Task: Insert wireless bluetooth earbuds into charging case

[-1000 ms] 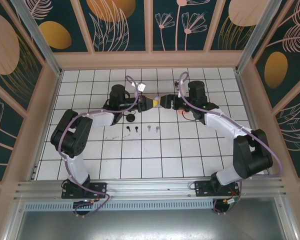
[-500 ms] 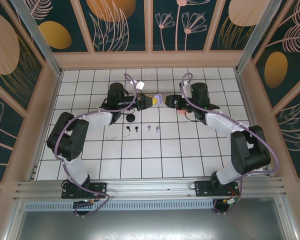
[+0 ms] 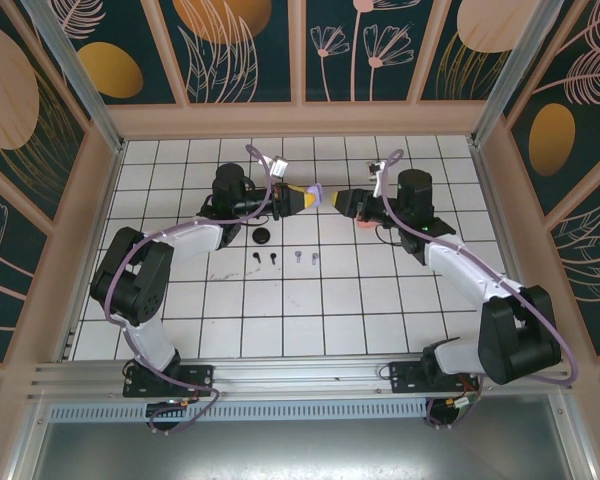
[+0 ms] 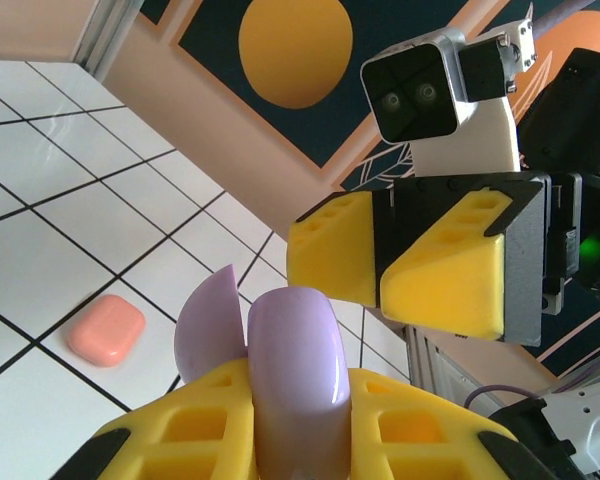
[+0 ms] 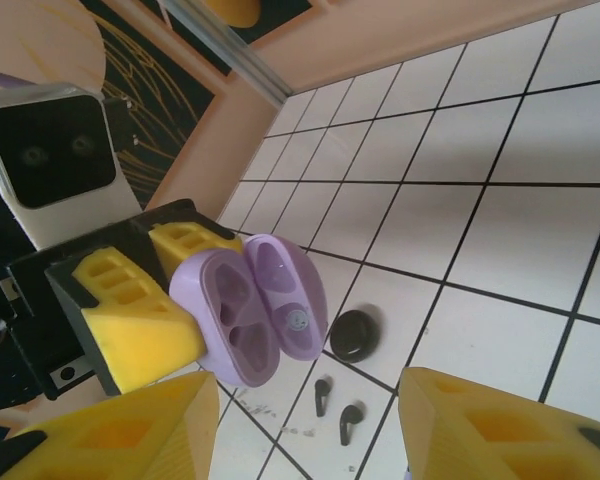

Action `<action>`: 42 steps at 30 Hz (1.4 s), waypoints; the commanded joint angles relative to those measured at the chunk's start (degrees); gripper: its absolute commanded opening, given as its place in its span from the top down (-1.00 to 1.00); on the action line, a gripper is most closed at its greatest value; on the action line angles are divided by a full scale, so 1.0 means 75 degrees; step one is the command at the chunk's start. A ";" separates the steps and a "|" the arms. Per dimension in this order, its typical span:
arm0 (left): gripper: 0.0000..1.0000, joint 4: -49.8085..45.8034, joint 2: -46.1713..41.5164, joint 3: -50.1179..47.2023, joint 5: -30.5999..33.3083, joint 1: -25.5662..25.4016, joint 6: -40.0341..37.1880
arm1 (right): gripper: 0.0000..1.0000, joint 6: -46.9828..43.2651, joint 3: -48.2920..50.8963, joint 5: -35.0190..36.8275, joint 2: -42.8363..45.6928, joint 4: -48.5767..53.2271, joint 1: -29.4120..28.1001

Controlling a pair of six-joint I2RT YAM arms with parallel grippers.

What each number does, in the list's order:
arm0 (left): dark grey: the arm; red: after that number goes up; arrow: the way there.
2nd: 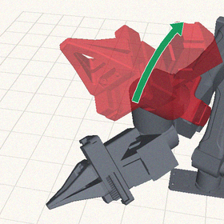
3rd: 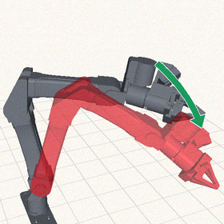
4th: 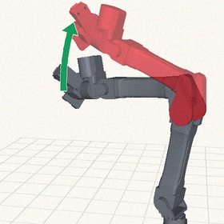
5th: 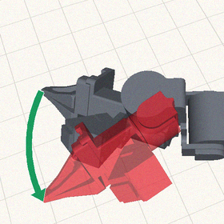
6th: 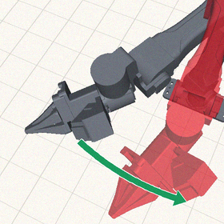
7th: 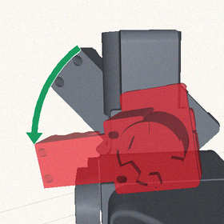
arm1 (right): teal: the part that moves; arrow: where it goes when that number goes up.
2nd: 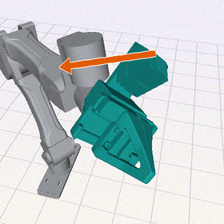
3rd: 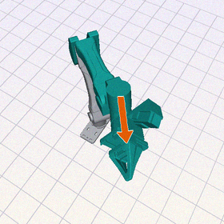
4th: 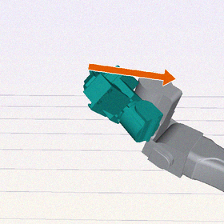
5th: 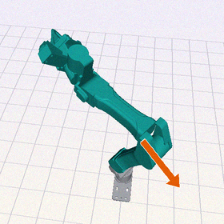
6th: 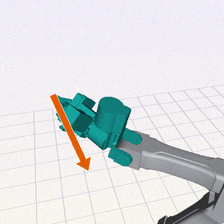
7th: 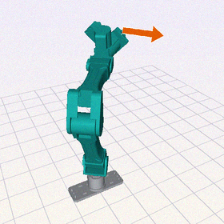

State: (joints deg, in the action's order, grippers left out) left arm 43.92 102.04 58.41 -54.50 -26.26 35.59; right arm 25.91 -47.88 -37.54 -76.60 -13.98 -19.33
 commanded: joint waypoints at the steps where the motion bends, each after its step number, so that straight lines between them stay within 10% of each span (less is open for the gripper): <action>1: 1.00 0.0524 0.0033 0.0081 -0.0268 -0.0020 0.0147 | -0.02 0.0026 -0.0244 -0.0174 -0.0162 -0.0221 -0.0150; 42: 1.00 0.0937 -0.0082 0.0109 -0.0565 -0.0087 0.0482 | 0.61 0.0201 -0.1066 -0.0449 -0.1433 -0.0697 -0.0434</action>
State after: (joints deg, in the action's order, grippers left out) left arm 47.22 102.04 58.41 -56.07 -26.13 38.48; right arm 27.40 -54.04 -40.12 -86.32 -16.71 -22.24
